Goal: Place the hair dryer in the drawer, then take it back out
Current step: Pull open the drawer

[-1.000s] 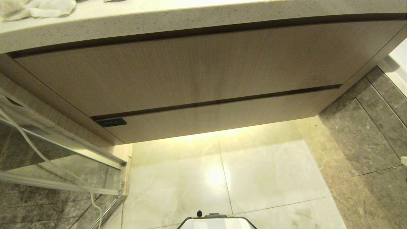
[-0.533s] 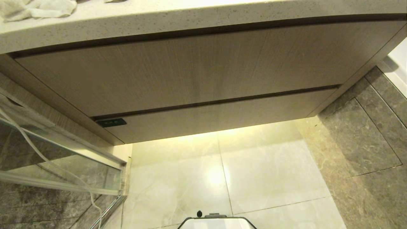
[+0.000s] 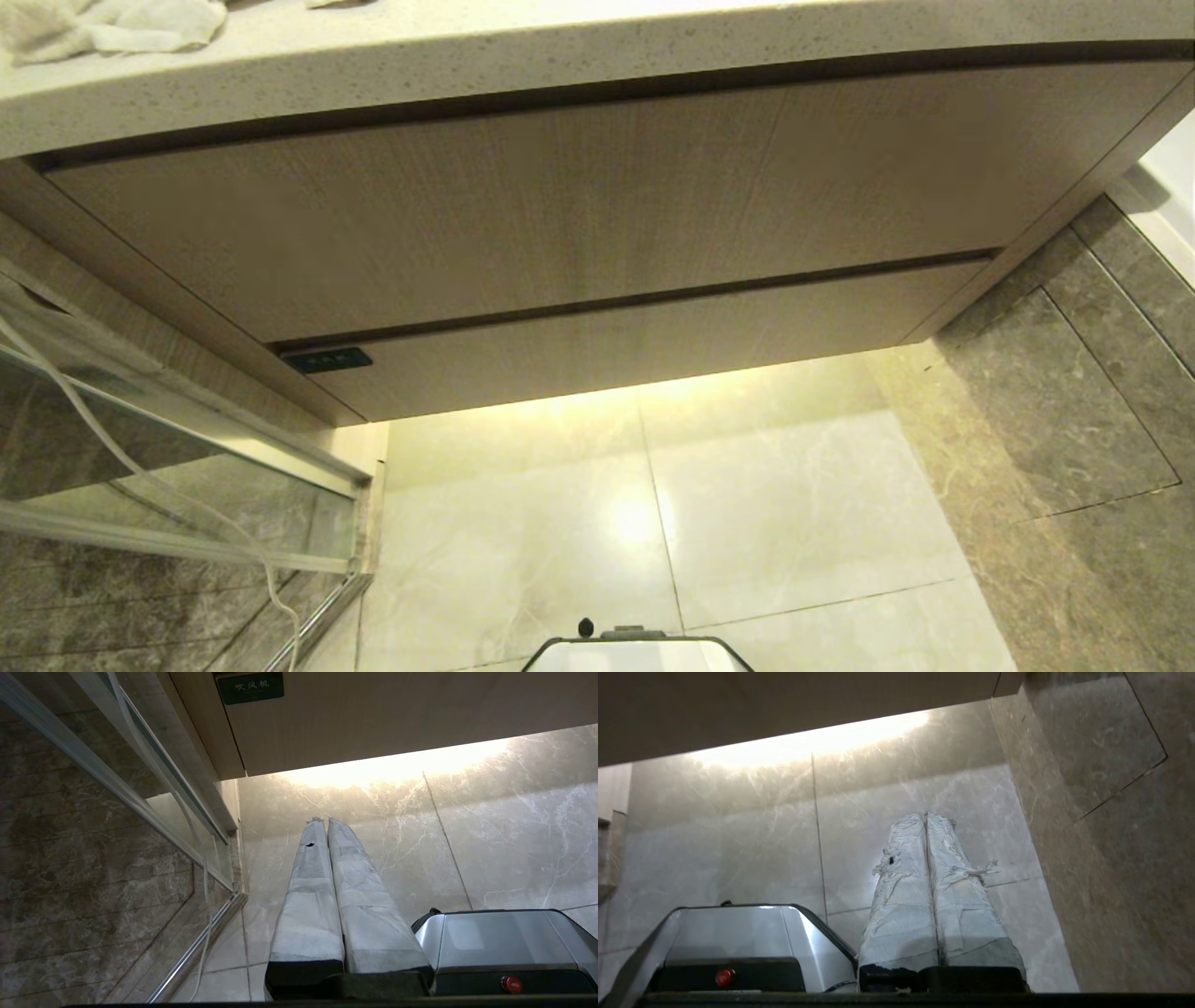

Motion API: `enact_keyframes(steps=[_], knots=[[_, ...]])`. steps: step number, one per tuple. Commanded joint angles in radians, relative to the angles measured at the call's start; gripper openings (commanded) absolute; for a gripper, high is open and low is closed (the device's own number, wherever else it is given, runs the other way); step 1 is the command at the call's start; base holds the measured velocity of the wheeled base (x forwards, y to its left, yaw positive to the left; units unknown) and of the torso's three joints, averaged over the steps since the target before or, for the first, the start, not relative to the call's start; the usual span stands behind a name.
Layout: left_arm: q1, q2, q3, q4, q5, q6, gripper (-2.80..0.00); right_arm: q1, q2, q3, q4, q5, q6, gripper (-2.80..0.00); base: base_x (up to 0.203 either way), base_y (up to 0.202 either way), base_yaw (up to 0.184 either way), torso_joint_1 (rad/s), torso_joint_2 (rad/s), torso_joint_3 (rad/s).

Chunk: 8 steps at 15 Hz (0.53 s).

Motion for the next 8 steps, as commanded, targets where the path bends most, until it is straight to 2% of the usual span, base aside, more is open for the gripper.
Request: enact_keyframes(steps=[1,8], knots=[[0.0,0.0,0.002,0.0,0.0,0.0,-2.8,0.001,-0.027,0.006,-0.001,0.0,0.004,-2.8,0.0,0.0,0.0,0.0,0.0,0.0],[0.0,0.0,0.002,0.0,0.0,0.0,-2.8,0.001,-0.027,0.004,0.001,0.0,0.015,-2.8,0.0,0.0,0.0,0.0,0.0,0.0]])
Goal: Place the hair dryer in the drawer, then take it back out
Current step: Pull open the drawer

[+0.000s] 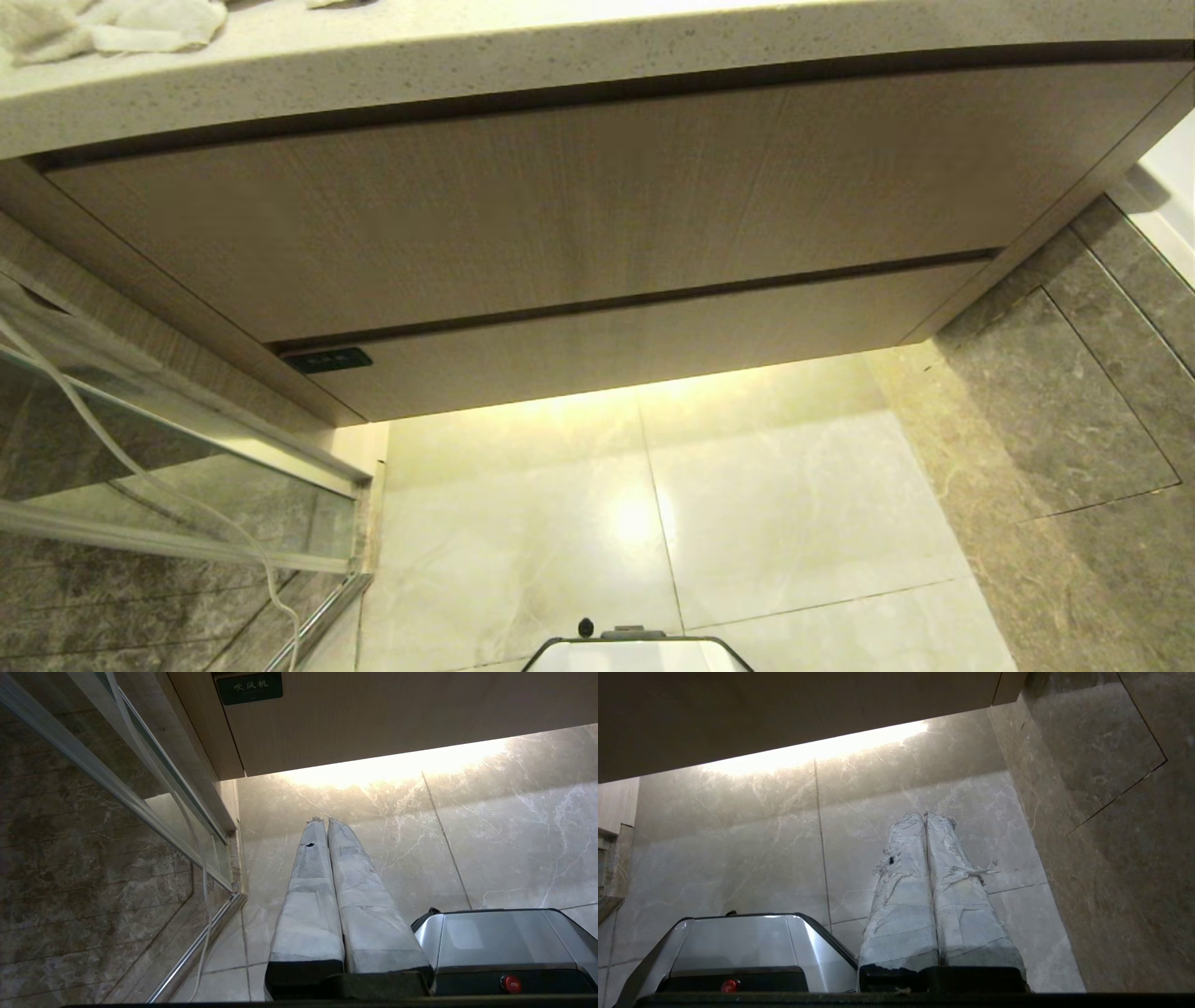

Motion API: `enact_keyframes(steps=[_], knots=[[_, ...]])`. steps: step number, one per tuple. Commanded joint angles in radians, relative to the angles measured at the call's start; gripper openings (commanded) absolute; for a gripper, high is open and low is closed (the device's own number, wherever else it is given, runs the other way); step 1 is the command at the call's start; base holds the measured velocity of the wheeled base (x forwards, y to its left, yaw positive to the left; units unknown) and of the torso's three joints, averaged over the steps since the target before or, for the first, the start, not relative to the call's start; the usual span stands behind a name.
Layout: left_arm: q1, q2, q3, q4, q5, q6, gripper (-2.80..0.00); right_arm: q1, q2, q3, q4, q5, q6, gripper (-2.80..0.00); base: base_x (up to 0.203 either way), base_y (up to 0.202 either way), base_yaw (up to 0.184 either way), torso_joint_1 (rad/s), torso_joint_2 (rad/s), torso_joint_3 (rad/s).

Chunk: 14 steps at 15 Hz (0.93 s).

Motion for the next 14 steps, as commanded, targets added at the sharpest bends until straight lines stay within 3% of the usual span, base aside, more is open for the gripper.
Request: enact_keyframes(steps=[1,14], knots=[[0.0,0.0,0.002,0.0,0.0,0.0,-2.8,0.0,0.001,0.002,0.0,0.0,0.001,-2.8,0.0,0.0,0.0,0.0,0.0,0.0],[0.0,0.0,0.002,0.0,0.0,0.0,-2.8,0.0,0.001,0.002,-0.001,0.0,0.001,-2.8,0.0,0.0,0.0,0.0,0.0,0.0]])
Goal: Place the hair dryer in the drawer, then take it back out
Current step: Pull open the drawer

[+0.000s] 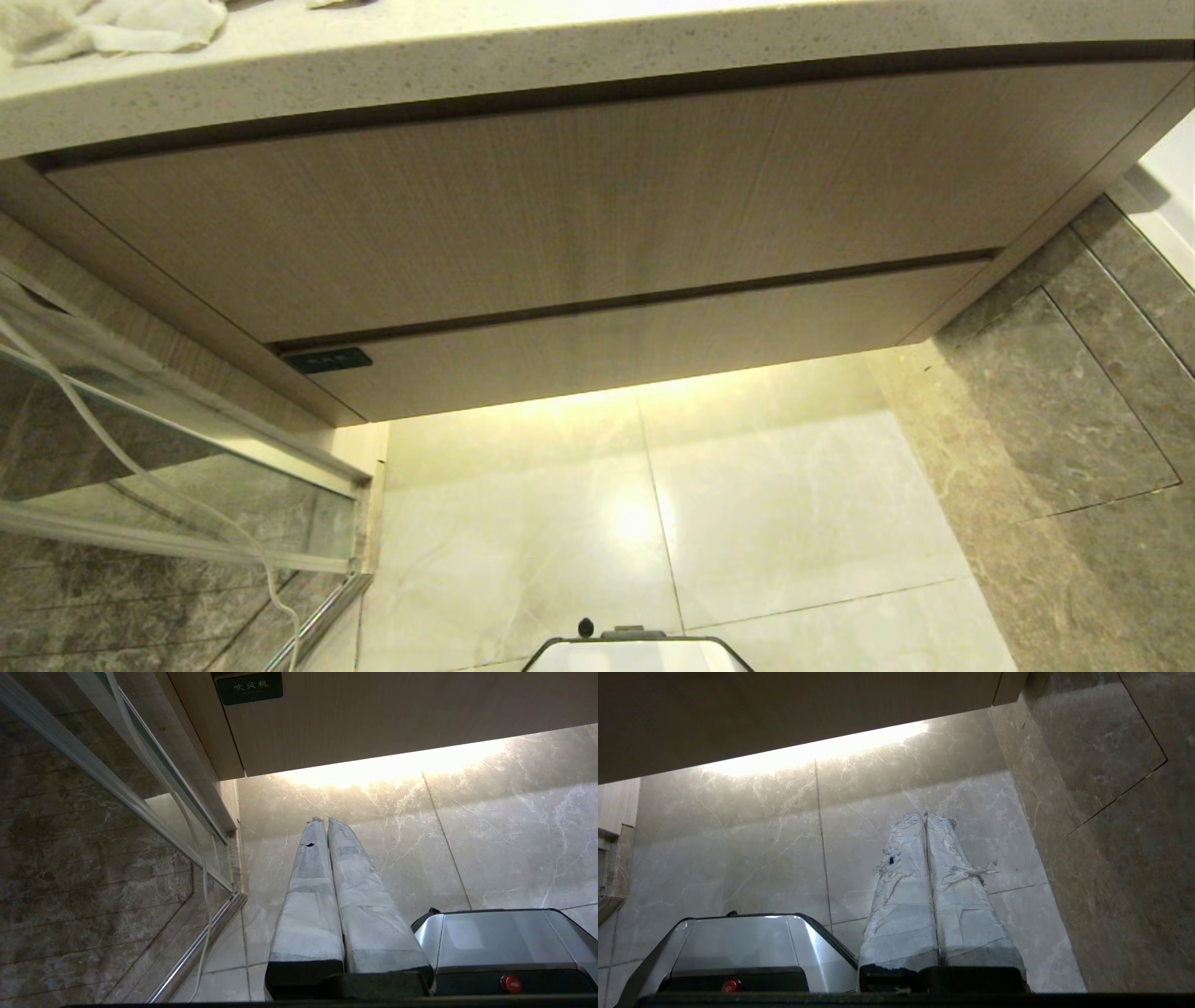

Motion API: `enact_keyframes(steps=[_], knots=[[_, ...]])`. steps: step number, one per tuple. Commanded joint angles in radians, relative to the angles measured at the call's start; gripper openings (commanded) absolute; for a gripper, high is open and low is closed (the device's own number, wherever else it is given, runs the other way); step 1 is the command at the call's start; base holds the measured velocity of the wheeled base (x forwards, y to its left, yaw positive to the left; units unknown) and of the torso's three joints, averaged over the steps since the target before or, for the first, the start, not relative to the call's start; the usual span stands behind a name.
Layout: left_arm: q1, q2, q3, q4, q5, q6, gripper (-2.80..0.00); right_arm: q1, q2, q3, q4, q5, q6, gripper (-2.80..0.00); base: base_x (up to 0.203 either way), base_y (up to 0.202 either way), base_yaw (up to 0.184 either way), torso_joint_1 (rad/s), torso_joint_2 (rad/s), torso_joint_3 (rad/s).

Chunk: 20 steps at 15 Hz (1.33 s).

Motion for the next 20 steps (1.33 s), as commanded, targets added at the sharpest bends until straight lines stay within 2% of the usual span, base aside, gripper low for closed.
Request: enact_keyframes(steps=[1,6,8,10,12,14,18,20], knots=[[0.0,0.0,0.002,0.0,0.0,0.0,-2.8,0.0,0.001,0.002,-0.001,0.0,-0.01,-2.8,0.0,0.0,0.0,0.0,0.0,0.0],[0.0,0.0,0.001,0.0,0.0,0.0,-2.8,0.0,0.001,-0.027,0.003,0.009,-0.007,-2.8,0.0,0.0,0.0,0.0,0.0,0.0],[0.0,0.0,0.002,0.0,0.0,0.0,-2.8,0.0,0.034,-0.152,0.05,0.016,-0.007,-2.8,0.0,0.0,0.0,0.0,0.0,0.0],[0.0,0.0,0.002,0.0,0.0,0.0,-2.8,0.002,0.135,-0.328,0.177,0.019,-0.006,-2.8,0.0,0.0,0.0,0.0,0.0,0.0],[0.0,0.0,0.001,0.0,0.0,0.0,-2.8,0.006,0.316,-0.442,0.263,0.035,-0.014,-2.8,0.0,0.0,0.0,0.0,0.0,0.0],[0.0,0.0,0.002,0.0,0.0,0.0,-2.8,0.013,0.568,-0.517,0.277,0.06,-0.056,-2.8,0.0,0.0,0.0,0.0,0.0,0.0],[0.0,0.0,0.002,0.0,0.0,0.0,-2.8,0.127,1.108,-0.654,0.255,0.113,-0.134,-2.8,0.0,0.0,0.0,0.0,0.0,0.0],[0.0,0.0,0.002,0.0,0.0,0.0,-2.8,0.167,1.371,-0.731,0.187,0.133,-0.16,-2.8,0.0,0.0,0.0,0.0,0.0,0.0]])
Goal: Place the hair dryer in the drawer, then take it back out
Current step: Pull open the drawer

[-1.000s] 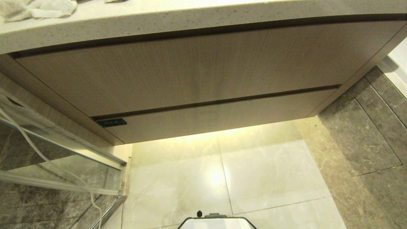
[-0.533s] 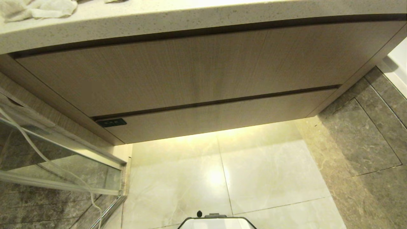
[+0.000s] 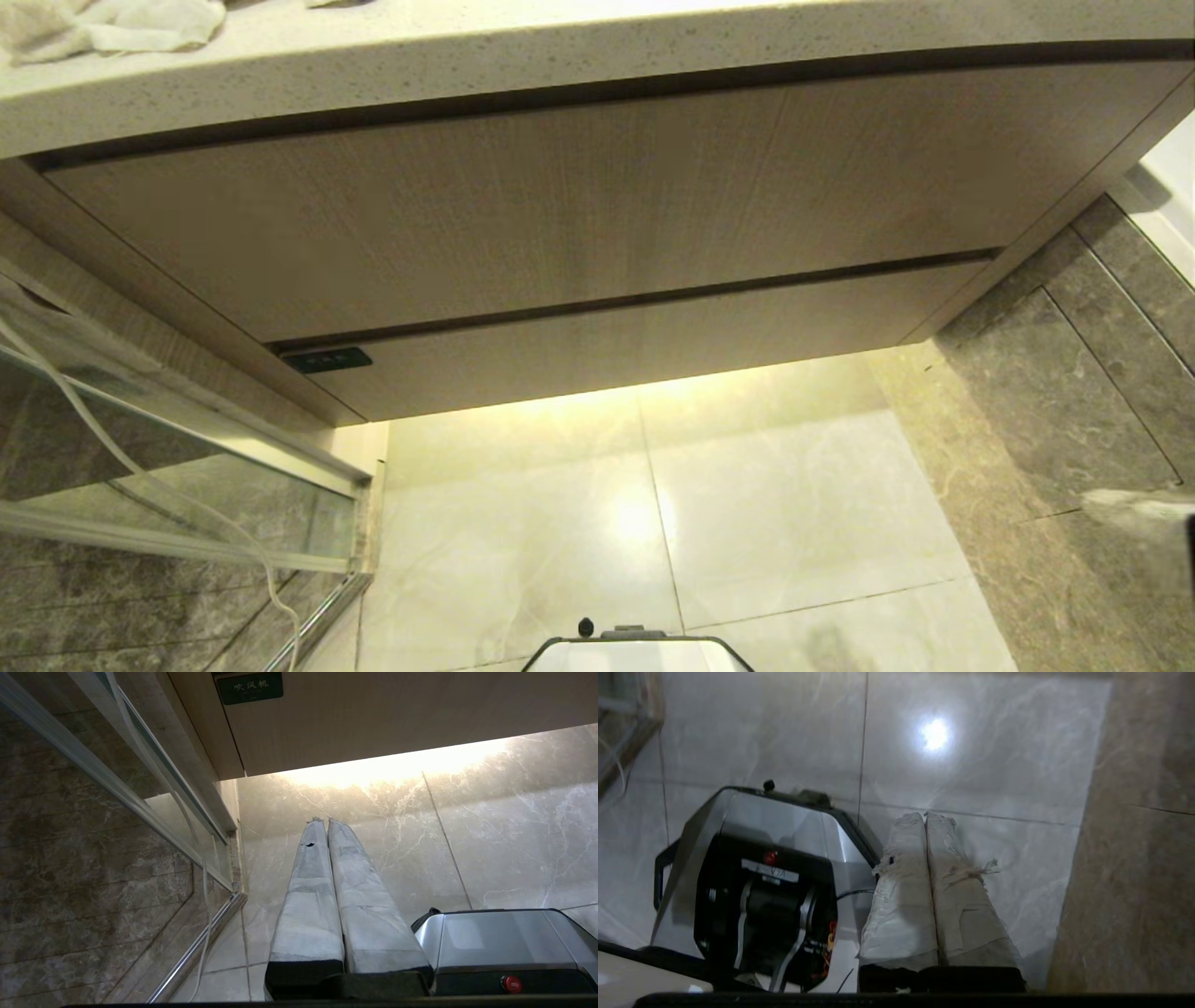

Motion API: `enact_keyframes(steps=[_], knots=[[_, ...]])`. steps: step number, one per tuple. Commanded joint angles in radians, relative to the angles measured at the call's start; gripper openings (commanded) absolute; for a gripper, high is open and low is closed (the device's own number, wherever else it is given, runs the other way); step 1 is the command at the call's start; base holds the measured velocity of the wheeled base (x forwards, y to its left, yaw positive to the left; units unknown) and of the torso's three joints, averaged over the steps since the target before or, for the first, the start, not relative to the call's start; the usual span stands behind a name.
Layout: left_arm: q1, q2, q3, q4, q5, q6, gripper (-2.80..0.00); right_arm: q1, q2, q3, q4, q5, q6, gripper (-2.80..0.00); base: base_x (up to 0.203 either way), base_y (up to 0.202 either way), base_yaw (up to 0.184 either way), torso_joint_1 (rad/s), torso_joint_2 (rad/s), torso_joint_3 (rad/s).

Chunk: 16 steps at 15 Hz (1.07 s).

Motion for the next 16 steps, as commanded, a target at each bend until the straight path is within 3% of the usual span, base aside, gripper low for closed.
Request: enact_keyframes(steps=[1,3,4,8,12,16], knots=[[0.0,0.0,0.002,0.0,0.0,0.0,-2.8,0.048,0.447,-0.09,-0.076,0.018,-0.027,-2.8,0.0,0.0,0.0,0.0,0.0,0.0],[0.0,0.0,0.002,0.0,0.0,0.0,-2.8,0.074,0.653,-0.167,-0.167,0.045,-0.09,-2.8,0.0,0.0,0.0,0.0,0.0,0.0],[0.0,0.0,0.001,0.0,0.0,0.0,-2.8,0.083,0.736,-0.211,-0.201,0.073,-0.138,0.0,0.0,0.0,0.0,0.0,0.0,0.0],[0.0,0.0,0.002,0.0,0.0,0.0,-2.8,0.091,0.891,-0.345,-0.28,0.157,-0.458,0.0,0.0,0.0,0.0,0.0,0.0,0.0],[0.0,0.0,0.002,0.0,0.0,0.0,-2.8,0.064,0.882,-0.322,-0.334,0.099,-0.781,0.0,0.0,0.0,0.0,0.0,0.0,0.0],[0.0,0.0,0.002,0.0,0.0,0.0,-2.8,0.029,0.862,-0.227,-0.635,0.08,-1.105,0.0,0.0,0.0,0.0,0.0,0.0,0.0]])
